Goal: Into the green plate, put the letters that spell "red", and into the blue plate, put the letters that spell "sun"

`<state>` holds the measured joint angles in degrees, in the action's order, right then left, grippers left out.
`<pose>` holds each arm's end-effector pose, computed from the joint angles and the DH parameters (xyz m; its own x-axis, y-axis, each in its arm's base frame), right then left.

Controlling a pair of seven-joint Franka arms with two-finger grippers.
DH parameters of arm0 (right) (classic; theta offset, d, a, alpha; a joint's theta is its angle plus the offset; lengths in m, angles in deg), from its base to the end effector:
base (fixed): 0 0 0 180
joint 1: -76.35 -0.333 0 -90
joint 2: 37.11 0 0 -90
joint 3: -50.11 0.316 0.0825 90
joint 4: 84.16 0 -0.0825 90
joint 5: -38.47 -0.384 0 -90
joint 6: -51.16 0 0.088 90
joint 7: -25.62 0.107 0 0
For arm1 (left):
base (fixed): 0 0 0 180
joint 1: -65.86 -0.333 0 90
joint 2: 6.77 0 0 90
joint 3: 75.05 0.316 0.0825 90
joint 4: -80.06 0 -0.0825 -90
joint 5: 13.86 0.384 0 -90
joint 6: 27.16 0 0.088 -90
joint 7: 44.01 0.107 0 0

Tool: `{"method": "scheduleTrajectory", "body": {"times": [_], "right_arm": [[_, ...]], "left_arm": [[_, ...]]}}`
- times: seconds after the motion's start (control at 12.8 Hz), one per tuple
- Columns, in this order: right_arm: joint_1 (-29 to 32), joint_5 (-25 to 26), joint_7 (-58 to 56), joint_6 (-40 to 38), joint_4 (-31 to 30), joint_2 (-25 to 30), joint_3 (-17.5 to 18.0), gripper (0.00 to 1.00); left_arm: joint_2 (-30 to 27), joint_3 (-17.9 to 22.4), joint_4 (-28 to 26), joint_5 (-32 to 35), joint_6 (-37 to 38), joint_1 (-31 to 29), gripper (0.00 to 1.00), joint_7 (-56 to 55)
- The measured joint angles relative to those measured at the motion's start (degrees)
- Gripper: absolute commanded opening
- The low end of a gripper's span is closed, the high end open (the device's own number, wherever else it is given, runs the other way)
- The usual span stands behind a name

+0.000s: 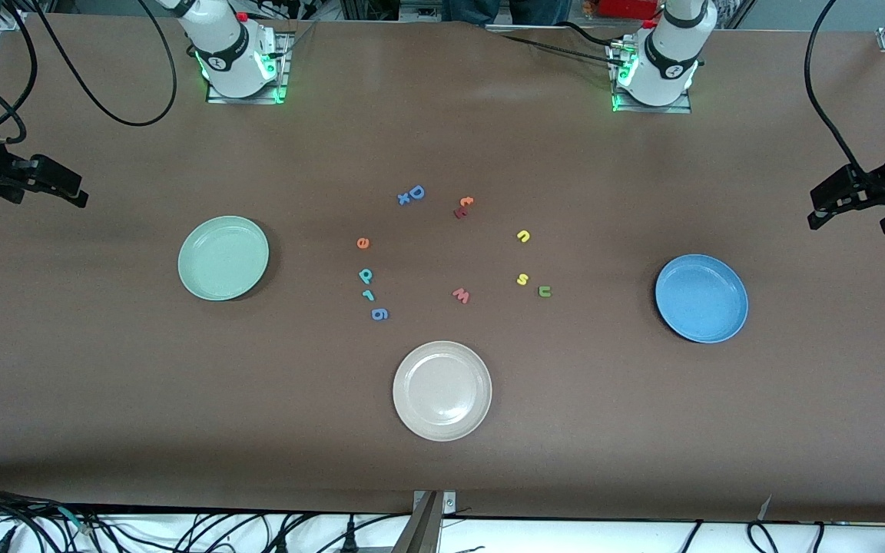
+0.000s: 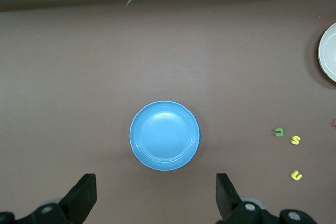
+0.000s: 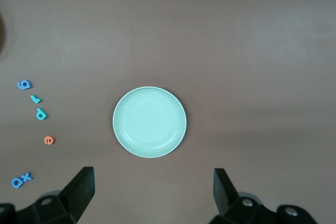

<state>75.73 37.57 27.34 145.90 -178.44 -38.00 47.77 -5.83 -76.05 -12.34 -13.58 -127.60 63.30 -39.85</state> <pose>0.5643 -0.0152 0.5876 0.9981 -0.0613 -0.0079 -0.0614 -0.9980 -0.0148 0.5761 0.0162 0.6123 0.9913 -0.0464 0.1229 -0.0451 -0.9989 -0.0135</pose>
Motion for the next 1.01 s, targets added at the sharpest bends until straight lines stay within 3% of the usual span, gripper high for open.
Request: {"method": "scheduleTrajectory", "body": {"times": [1.01], "right_arm": [[0.0, 0.01, 0.0, 0.0, 0.0, 0.0, 0.0, 1.0]], "left_arm": [[0.02, -0.51, 0.0, 0.0, 0.35, 0.07, 1.0, -3.29]]}}
